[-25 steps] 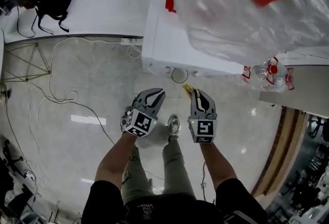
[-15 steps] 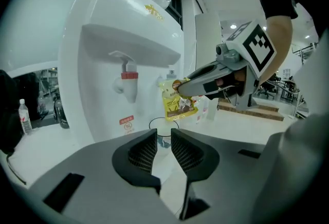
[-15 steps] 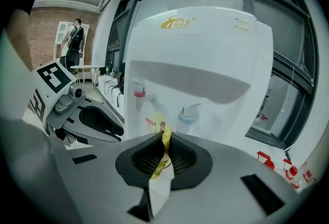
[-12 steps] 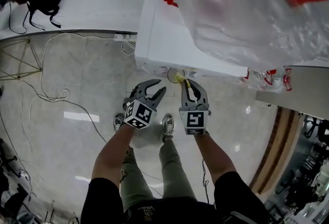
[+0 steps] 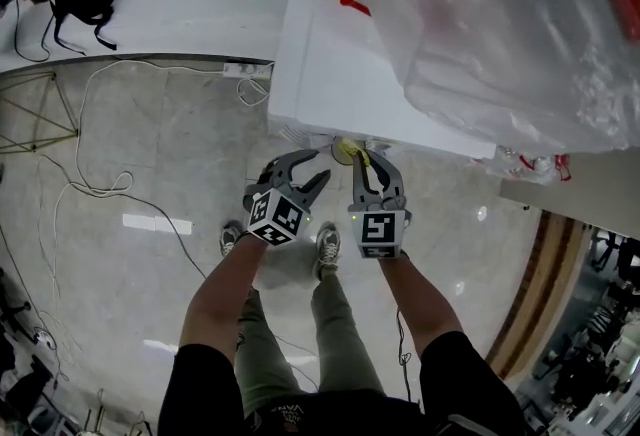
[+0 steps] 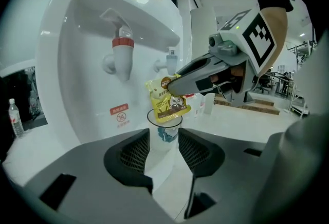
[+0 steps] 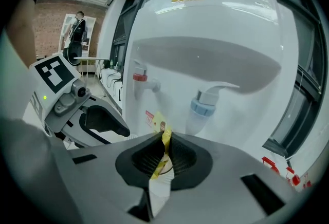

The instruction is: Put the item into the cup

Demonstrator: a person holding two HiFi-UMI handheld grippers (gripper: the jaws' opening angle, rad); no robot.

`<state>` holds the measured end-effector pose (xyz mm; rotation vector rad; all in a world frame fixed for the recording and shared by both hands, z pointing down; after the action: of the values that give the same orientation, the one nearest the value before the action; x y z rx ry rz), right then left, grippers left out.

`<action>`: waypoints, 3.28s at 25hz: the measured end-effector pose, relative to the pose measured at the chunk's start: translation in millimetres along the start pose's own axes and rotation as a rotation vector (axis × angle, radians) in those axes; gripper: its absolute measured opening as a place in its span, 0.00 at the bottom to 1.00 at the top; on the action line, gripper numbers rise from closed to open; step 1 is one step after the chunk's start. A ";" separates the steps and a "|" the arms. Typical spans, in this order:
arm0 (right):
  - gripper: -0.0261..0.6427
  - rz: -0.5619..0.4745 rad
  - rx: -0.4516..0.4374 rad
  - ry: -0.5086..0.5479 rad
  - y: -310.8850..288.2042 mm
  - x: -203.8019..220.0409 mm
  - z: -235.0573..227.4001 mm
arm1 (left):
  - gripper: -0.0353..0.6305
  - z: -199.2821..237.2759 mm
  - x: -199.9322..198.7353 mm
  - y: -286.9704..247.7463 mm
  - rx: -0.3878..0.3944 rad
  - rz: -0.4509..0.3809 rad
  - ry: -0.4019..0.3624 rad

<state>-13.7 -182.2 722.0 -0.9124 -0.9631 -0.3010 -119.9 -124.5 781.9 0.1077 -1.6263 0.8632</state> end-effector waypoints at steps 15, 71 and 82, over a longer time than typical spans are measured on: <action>0.12 0.079 -0.012 0.109 -32.5 10.8 6.7 | 0.31 -0.4 10.4 -19.7 0.046 0.021 0.002; 0.12 0.057 0.131 -0.278 31.4 1.5 4.3 | 0.21 4.4 -30.5 42.7 0.037 0.002 0.002; 0.12 -0.015 0.236 -0.445 116.6 -32.2 9.1 | 0.10 -20.6 -89.7 102.8 0.078 -0.042 -0.037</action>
<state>31.9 -109.6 636.2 -0.7675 -1.3829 0.0098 -132.4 -73.3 654.3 0.2127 -1.6192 0.8975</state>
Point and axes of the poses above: the fingertips, and each gripper's own axes: y backward along the fingers, z to its left, x out of its underside, the point moved 7 cm from there along y, backward along the fingers, and after that the axes turned 1 degree about -z, right-handed, at the moved point
